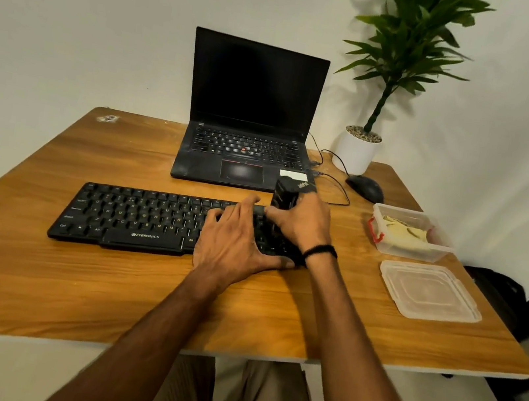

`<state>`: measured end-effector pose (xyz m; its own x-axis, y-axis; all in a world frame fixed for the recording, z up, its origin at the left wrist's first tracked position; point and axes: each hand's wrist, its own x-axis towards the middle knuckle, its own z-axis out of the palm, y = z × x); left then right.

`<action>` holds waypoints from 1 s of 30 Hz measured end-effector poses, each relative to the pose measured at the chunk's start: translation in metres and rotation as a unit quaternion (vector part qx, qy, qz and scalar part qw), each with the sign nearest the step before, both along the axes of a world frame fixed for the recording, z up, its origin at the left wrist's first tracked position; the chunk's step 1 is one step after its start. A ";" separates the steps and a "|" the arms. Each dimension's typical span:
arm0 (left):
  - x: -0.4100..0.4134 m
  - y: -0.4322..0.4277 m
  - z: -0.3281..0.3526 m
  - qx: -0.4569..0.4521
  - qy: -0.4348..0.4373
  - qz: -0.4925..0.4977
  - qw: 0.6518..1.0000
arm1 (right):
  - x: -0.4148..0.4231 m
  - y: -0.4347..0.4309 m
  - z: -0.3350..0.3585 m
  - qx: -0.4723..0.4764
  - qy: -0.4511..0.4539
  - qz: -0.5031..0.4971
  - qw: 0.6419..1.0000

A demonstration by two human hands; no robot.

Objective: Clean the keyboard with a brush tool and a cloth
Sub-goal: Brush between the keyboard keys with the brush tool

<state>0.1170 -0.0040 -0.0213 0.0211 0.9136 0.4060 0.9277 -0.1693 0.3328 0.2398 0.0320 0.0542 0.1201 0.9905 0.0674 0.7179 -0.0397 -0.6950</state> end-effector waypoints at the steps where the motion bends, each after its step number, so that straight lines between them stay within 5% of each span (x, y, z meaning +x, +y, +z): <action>1: 0.000 0.001 0.000 -0.003 0.001 0.000 1.000 | 0.009 -0.010 -0.005 -0.004 0.014 0.005 1.000; 6: 0.000 0.002 0.000 -0.008 0.000 0.006 1.000 | 0.041 -0.037 -0.012 0.053 0.051 -0.100 0.992; 9: -0.001 0.001 -0.001 -0.013 0.006 0.007 1.000 | 0.032 -0.042 -0.011 0.030 0.015 -0.016 0.999; 13: 0.001 0.000 0.001 -0.016 0.010 0.010 1.000 | 0.034 -0.037 -0.010 0.064 0.024 -0.092 0.993; 17: 0.001 0.001 0.002 -0.019 0.012 0.013 1.000 | 0.037 -0.041 -0.013 0.029 0.025 -0.042 0.998; 27: 0.002 -0.001 0.003 -0.029 0.011 0.012 0.999 | 0.060 -0.041 -0.013 0.096 0.034 -0.119 0.988; 30: 0.001 -0.001 0.003 -0.027 0.014 0.017 0.999 | 0.063 -0.039 -0.014 0.058 0.056 -0.049 0.996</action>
<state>0.1182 -0.0052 -0.0180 0.0000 0.9342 0.3567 0.9415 -0.1203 0.3149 0.3032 -0.0067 0.0406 0.2291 0.9600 0.1610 0.6321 -0.0209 -0.7746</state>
